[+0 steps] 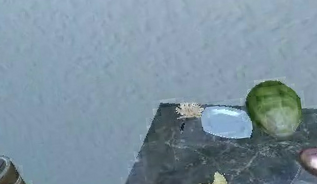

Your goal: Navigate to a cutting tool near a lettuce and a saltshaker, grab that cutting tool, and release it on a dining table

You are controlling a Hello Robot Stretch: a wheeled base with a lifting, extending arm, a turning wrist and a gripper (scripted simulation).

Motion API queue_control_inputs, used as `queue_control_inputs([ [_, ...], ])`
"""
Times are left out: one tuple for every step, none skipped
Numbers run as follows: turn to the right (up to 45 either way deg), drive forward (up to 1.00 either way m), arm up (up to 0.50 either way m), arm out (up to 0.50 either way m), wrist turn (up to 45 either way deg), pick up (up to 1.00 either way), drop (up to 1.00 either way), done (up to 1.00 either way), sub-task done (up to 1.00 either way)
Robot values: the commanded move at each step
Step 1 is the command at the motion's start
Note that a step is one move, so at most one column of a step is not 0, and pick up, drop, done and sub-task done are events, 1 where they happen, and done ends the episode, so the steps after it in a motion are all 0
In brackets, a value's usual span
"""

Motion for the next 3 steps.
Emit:
queue_control_inputs([
  [-42.0, 0.00, 0.00, 0.00, 0.0, 0.00, 0.00, 0.00, 0.00],
  [-6.0, 0.00, 0.00, 0.00, 0.0, 0.00, 0.00, 0.00, 0.00],
  [-3.0, 0.00, 0.00, 0.00, 0.0, 0.00, 0.00, 0.00, 0.00],
])
